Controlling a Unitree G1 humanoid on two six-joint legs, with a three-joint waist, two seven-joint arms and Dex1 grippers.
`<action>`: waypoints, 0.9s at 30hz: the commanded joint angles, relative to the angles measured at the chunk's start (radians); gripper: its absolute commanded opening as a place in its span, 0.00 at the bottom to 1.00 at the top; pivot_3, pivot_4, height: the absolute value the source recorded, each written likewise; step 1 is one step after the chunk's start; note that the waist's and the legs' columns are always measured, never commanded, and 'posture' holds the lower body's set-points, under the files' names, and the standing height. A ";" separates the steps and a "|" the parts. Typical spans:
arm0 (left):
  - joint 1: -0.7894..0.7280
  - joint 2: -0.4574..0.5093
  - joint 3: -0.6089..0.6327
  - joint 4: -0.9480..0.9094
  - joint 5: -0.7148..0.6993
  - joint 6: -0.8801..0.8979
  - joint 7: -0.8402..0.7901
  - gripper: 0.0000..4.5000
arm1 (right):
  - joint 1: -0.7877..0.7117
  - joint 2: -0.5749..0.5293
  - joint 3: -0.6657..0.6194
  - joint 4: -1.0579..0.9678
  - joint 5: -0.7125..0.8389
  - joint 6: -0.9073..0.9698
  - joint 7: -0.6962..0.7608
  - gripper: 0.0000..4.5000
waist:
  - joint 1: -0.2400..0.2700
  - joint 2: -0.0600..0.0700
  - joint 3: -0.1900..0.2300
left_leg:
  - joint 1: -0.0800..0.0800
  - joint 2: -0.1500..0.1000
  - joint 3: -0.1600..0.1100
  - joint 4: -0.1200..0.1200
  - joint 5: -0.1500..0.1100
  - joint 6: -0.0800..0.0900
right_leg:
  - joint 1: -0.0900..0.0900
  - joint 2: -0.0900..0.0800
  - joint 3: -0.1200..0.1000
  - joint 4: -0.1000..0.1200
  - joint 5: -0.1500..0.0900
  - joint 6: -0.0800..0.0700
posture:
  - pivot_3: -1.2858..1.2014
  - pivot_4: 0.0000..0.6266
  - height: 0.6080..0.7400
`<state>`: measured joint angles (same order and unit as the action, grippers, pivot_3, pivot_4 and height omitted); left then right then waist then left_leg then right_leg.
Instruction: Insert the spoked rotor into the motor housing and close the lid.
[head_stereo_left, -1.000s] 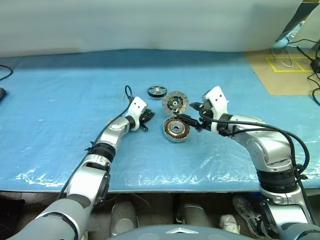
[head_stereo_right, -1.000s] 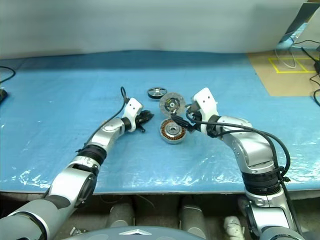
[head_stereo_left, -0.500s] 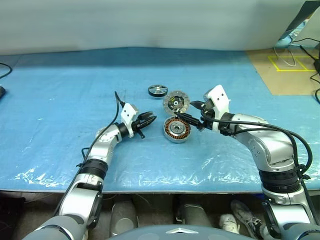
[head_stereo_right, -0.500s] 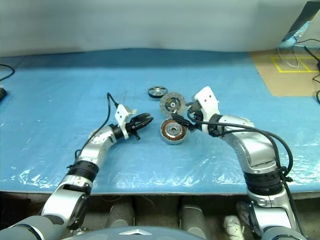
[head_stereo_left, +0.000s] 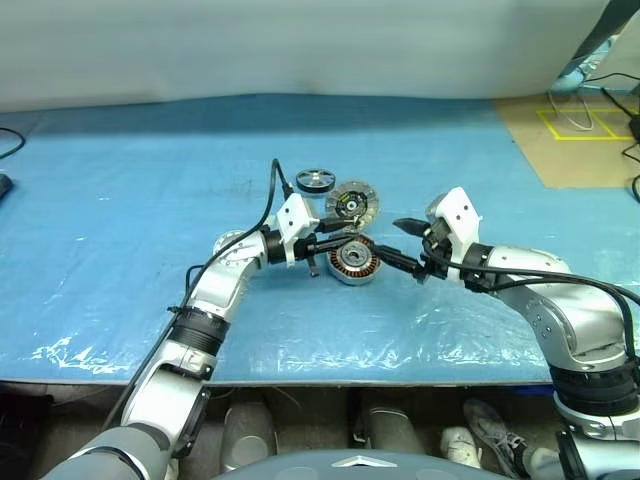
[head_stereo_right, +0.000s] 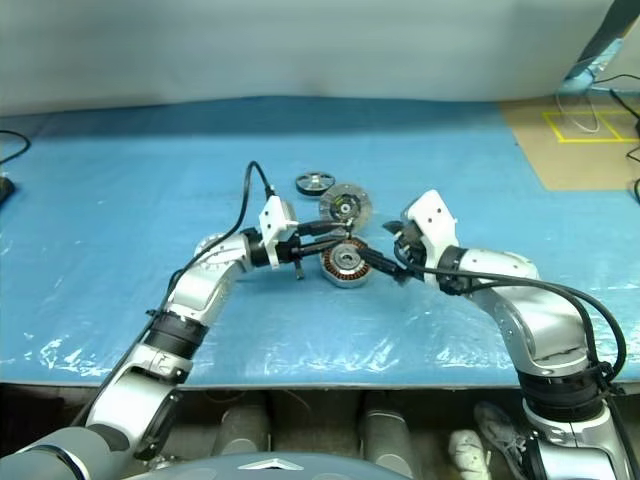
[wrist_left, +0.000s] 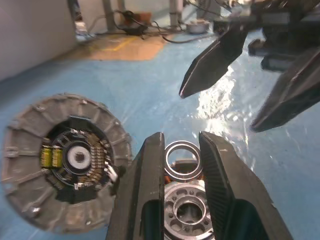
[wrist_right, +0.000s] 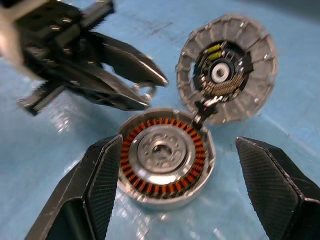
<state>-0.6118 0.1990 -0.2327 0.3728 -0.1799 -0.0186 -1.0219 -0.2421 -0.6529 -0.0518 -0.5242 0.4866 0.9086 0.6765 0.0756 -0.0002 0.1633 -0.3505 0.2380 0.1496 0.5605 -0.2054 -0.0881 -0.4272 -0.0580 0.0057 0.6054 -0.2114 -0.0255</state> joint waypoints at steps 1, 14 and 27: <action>-0.043 0.006 -0.032 0.056 0.016 0.017 -0.063 0.15 | 0.032 -0.028 -0.035 -0.080 0.043 -0.001 0.017 0.85 | -0.004 0.000 0.000 | 0.000 0.000 0.000 0.000 0.000 0.000 | 0.000 0.000 0.000 0.000 0.000 0.000 | 0.52 0.24 1.00; -0.164 -0.021 -0.056 0.305 0.118 -0.128 -0.082 0.15 | 0.172 -0.010 -0.008 -0.104 0.019 -0.084 -0.029 0.85 | 0.008 0.000 0.000 | 0.000 -0.001 0.000 0.002 0.000 0.000 | 0.001 -0.001 0.000 0.001 0.000 0.000 | 0.52 0.24 1.00; -0.193 -0.059 -0.025 0.335 0.109 -0.140 -0.068 0.15 | 0.155 0.004 0.002 -0.081 0.021 -0.092 -0.057 0.85 | 0.022 0.000 0.000 | -0.001 -0.001 0.000 0.002 0.000 0.000 | 0.001 -0.002 0.000 0.001 0.000 0.000 | 0.52 0.24 1.00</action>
<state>-0.7898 0.1458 -0.2667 0.7235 -0.0619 -0.1449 -1.0868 -0.0749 -0.6390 -0.0468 -0.5966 0.5129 0.8353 0.6229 0.0975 -0.0001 0.1634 -0.3509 0.2364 0.1493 0.5627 -0.2053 -0.0879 -0.4255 -0.0597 0.0057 0.6063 -0.2113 -0.0254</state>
